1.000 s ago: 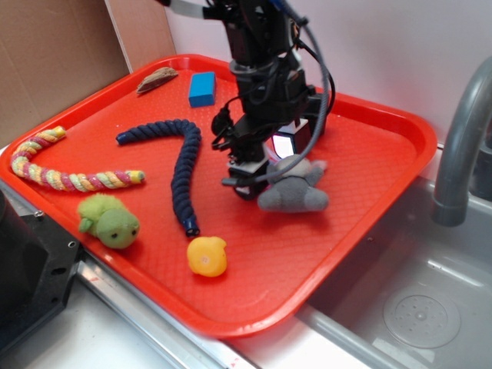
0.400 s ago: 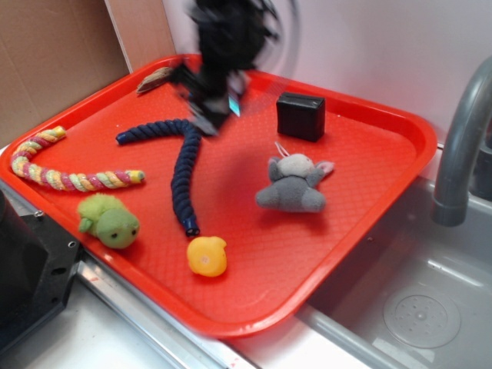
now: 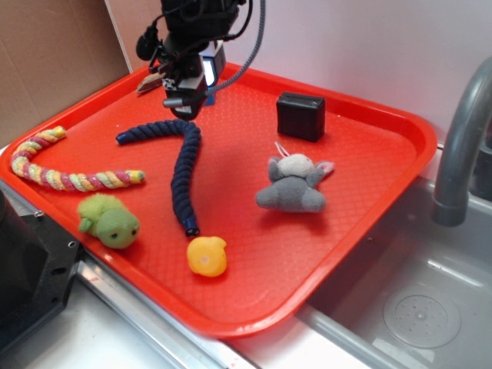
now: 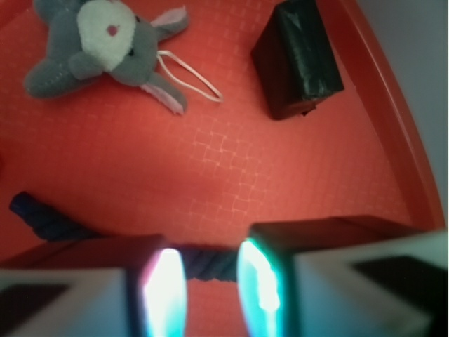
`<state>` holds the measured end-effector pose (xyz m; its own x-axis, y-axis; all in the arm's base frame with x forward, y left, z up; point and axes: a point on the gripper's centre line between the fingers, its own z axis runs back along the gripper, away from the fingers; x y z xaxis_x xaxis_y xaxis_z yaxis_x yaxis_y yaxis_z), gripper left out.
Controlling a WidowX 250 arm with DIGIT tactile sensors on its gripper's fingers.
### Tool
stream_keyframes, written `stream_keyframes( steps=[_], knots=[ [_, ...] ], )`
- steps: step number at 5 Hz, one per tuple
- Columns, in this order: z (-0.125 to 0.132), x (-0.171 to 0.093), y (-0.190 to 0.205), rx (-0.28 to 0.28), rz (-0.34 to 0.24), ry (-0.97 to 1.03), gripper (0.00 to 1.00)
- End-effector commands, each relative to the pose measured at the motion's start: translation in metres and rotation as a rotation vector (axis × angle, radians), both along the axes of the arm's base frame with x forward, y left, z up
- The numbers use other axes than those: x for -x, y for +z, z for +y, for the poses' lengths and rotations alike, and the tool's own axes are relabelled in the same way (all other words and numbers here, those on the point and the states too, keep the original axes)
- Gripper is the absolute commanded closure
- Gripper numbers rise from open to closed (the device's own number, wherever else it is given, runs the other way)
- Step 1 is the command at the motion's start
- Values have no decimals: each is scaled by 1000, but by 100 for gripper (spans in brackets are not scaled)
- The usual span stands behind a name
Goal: Grab the gray animal.
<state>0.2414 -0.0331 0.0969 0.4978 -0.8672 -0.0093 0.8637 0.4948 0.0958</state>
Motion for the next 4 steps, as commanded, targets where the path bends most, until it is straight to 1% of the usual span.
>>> stream_keyframes(
  steps=[1, 3, 4],
  knots=[
    [-9, 13, 8, 14, -27, 4, 0],
    [-109, 14, 3, 146, 118, 511, 0],
    [-124, 2, 0, 147, 157, 764, 0]
  ],
)
